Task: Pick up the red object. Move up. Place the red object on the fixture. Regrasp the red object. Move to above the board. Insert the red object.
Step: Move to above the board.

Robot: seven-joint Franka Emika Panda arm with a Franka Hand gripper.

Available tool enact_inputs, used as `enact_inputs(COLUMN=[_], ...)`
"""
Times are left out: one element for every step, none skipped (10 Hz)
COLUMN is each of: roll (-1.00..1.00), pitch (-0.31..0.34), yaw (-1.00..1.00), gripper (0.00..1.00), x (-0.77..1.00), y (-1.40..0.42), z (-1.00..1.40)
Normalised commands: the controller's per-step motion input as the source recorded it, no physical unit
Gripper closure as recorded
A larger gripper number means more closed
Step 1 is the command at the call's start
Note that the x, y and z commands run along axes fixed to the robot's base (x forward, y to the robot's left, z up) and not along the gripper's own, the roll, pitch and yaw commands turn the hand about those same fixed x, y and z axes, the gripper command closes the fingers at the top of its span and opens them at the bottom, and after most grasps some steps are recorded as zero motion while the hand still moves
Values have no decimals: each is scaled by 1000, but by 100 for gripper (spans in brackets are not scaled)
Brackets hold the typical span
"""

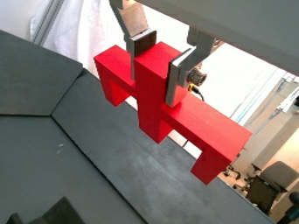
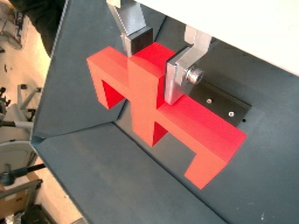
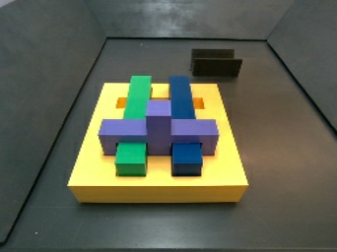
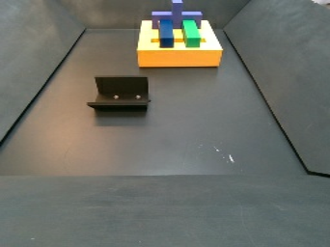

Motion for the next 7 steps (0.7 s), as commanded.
enact_inputs(roll=[-1000, -1000, -1000, -1000, -1000, -1000, -1000], pitch=[111, 97, 79, 75, 77, 68, 55], yaw=[-15, -10, -4, 10, 14, 25, 24], gripper=[100, 100, 100, 100, 100, 100, 100], x=[-1059, -1082, -1134, -1188, -1159, -1202, -409], y=[-1400, -1400, -1400, -1400, -1400, -1400, -438], z=[304, 313, 322, 286, 292, 304, 80])
